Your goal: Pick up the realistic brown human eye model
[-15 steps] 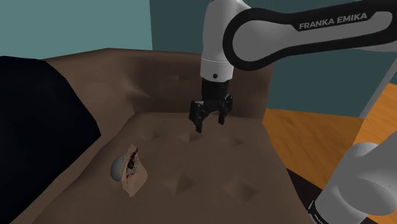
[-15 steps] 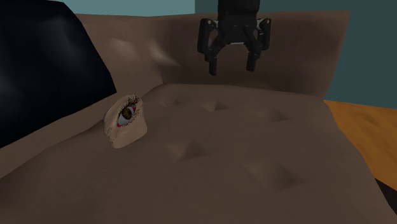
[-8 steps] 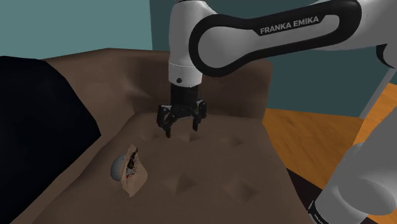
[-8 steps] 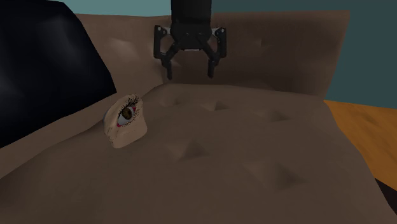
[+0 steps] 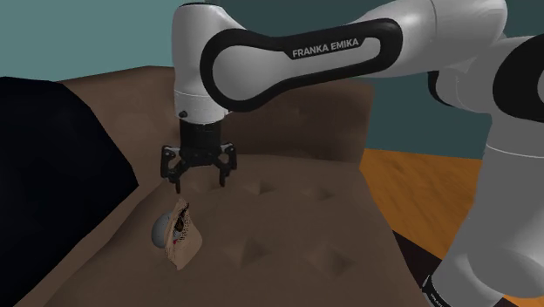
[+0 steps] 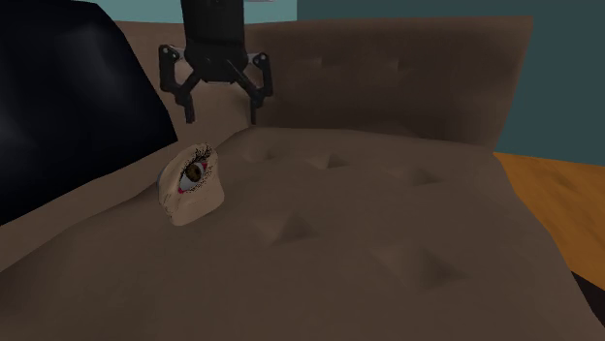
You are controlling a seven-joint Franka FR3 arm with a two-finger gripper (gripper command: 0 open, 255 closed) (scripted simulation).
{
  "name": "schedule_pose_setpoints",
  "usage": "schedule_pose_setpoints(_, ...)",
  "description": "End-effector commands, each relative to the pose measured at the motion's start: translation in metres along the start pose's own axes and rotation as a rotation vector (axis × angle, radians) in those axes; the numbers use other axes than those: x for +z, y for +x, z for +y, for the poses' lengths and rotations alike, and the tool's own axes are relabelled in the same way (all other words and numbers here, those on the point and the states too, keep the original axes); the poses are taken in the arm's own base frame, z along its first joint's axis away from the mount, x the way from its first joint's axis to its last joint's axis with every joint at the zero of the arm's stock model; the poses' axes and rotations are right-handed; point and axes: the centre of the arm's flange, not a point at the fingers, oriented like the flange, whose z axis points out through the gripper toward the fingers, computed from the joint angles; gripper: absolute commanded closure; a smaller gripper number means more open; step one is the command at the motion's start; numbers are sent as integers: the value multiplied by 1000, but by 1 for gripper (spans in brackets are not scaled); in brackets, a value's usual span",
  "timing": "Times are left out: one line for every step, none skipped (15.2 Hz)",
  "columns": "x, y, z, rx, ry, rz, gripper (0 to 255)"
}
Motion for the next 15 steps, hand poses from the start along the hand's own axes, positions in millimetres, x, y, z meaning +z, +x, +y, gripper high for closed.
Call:
schedule_pose_setpoints(4, 9, -20, 27, 11, 3, 0)
schedule_pose_setpoints(5, 13, -32, 39, 16, 4, 0)
schedule_pose_setpoints(7, 17, -40, 48, 21, 5, 0)
schedule_pose_setpoints(12, 17, -40, 48, 21, 5, 0)
schedule_pose_setpoints(17, 17, -39, 48, 21, 5, 0)
schedule_pose_setpoints(23, 17, -39, 48, 21, 5, 0)
schedule_pose_setpoints(28, 17, -39, 48, 21, 5, 0)
schedule_pose_setpoints(33, 17, -38, 48, 21, 5, 0)
schedule_pose_setpoints(38, 17, -38, 48, 21, 5, 0)
schedule_pose_setpoints(44, 17, -37, 48, 21, 5, 0)
schedule_pose_setpoints(47, 17, -37, 48, 21, 5, 0)
schedule_pose_setpoints(47, 17, -37, 48, 21, 5, 0)
schedule_pose_setpoints(46, 16, -37, 48, 21, 5, 255)
schedule_pose_setpoints(46, 16, -38, 48, 21, 5, 255)
schedule_pose_setpoints(46, 16, -38, 48, 21, 5, 255)
